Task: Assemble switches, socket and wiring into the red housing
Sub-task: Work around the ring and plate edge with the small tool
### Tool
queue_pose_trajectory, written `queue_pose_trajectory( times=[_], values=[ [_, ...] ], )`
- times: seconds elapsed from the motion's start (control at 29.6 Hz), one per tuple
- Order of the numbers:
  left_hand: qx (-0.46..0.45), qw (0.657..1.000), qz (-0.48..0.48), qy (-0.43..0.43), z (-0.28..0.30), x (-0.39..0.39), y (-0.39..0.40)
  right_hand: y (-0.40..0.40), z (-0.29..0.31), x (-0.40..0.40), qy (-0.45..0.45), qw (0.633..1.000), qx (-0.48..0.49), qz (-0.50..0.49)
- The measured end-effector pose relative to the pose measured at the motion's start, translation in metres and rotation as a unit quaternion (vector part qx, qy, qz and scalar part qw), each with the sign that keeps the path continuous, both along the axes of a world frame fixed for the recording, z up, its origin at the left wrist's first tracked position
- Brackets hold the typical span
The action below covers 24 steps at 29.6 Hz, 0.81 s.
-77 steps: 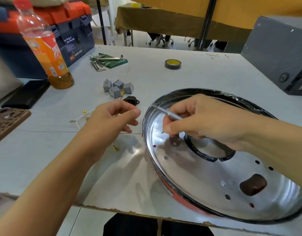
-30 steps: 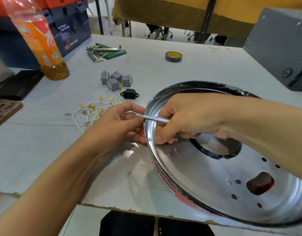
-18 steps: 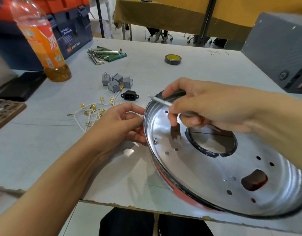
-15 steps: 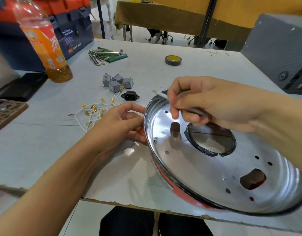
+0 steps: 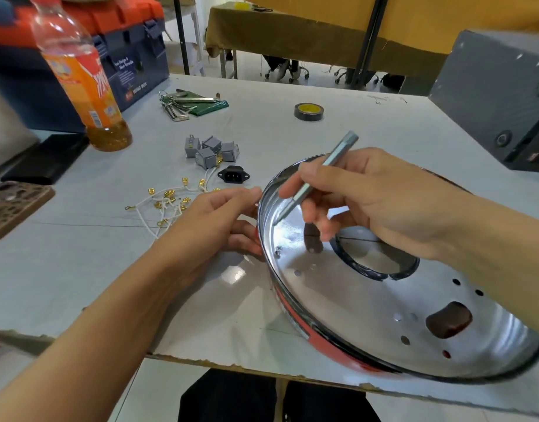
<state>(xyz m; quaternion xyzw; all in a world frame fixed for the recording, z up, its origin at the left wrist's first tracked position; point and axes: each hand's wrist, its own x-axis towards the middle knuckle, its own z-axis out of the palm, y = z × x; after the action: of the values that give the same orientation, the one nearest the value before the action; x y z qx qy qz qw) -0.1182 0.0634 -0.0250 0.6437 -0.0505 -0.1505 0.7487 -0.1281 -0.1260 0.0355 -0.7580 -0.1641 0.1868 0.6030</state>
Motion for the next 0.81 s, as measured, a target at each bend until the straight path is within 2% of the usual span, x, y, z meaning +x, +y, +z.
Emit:
queue_pose_trajectory(
  times=[0.17,0.81],
  values=[
    [0.006,1.000,-0.019,-0.014,0.002,-0.002,0.001,0.011,-0.007,-0.003,-0.050,0.997,-0.042,-0.028],
    [0.031,0.999,-0.026,-0.024,0.001,0.000,0.003,0.013,-0.010,-0.004,-0.079,0.992,-0.090,-0.027]
  ],
)
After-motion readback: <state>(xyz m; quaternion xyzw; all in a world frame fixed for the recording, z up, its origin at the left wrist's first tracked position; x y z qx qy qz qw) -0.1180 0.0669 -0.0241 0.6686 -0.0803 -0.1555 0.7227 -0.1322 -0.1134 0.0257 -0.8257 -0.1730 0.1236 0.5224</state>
